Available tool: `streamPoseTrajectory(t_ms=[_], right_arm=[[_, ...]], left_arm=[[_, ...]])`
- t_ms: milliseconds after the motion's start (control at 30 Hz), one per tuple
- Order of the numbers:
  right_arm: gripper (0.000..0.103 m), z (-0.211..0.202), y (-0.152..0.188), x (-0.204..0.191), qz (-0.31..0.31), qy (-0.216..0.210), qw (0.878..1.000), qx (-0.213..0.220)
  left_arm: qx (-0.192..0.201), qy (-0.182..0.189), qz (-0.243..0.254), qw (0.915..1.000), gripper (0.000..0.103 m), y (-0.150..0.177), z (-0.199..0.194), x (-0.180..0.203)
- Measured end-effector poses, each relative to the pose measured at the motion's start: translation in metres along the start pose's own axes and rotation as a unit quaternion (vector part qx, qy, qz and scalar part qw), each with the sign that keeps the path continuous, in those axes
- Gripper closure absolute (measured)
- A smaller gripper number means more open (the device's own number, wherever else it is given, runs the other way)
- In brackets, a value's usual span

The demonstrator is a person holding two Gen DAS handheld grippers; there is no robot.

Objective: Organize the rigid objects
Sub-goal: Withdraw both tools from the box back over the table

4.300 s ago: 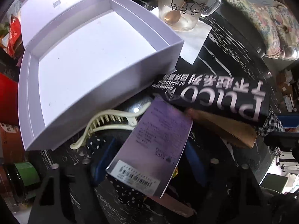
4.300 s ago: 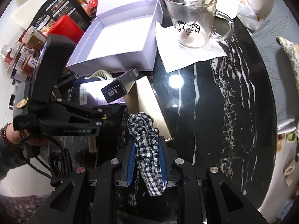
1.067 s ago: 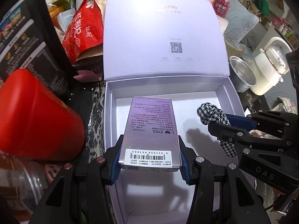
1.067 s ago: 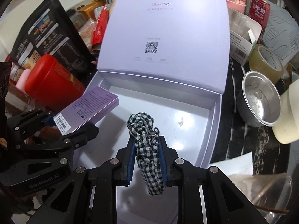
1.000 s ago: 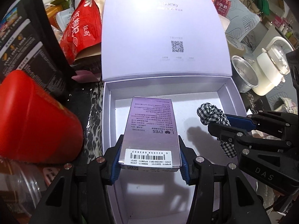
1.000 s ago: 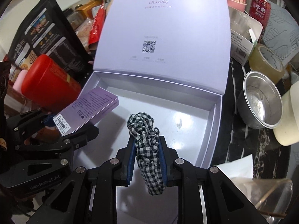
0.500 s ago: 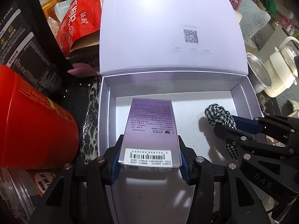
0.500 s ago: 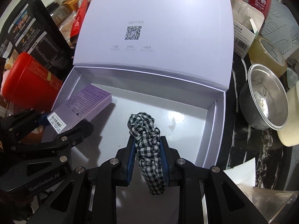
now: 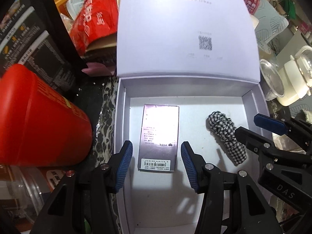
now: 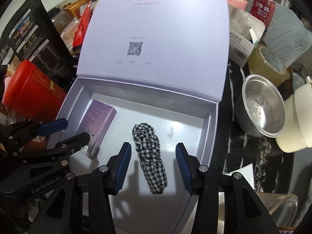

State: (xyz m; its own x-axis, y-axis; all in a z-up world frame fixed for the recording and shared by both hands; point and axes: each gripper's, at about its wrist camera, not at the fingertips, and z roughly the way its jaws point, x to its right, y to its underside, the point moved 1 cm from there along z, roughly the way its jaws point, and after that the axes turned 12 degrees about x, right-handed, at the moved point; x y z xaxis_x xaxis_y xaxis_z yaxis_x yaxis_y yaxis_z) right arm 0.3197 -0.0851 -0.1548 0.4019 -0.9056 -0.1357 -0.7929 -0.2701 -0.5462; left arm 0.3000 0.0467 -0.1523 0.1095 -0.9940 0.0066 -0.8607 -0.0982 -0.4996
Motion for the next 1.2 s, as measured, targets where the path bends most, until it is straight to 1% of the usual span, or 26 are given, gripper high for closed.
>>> streamPoseTrajectory(t_ms=[200,267,533,933,967,1000,1033,1067,1200], right_arm=[[0.056,-0.022,-0.003,-0.001,0.002,0.003,1.0,0.011],[0.056,-0.036,-0.002,0.002,0.002,0.003,1.0,0.017],[0.056,-0.076,-0.002,-0.01,-0.001,0.004,0.999,0.039],[0.056,-0.129,0.008,-0.02,0.005,0.01,0.997,0.073],[0.056,-0.132,0.009,-0.021,0.005,0.011,0.997,0.075],[0.056,-0.138,0.01,-0.021,0.005,0.011,0.997,0.078],[0.056,-0.142,0.011,-0.022,0.006,0.012,0.997,0.081],[0.056,-0.146,0.012,-0.023,0.005,0.013,0.996,0.083],[0.055,-0.164,0.018,-0.027,0.004,0.017,0.996,0.092]], left_arm=[[0.017,-0.001,0.0,0.9999,0.052,-0.003,-0.029,-0.007],[0.023,-0.001,-0.001,0.9997,0.052,-0.004,-0.039,-0.008],[0.047,-0.005,-0.005,0.9989,0.052,0.0,-0.081,0.005],[0.086,-0.014,-0.013,0.9961,0.051,0.007,-0.142,0.007],[0.09,-0.014,-0.013,0.9958,0.044,0.009,-0.147,0.007],[0.093,-0.013,-0.013,0.9955,0.03,0.01,-0.15,0.008],[0.097,-0.012,-0.013,0.9951,0.025,0.011,-0.155,0.008],[0.102,-0.013,-0.014,0.9946,0.021,0.013,-0.159,0.009],[0.106,-0.014,-0.014,0.9942,0.021,0.02,-0.172,0.01]])
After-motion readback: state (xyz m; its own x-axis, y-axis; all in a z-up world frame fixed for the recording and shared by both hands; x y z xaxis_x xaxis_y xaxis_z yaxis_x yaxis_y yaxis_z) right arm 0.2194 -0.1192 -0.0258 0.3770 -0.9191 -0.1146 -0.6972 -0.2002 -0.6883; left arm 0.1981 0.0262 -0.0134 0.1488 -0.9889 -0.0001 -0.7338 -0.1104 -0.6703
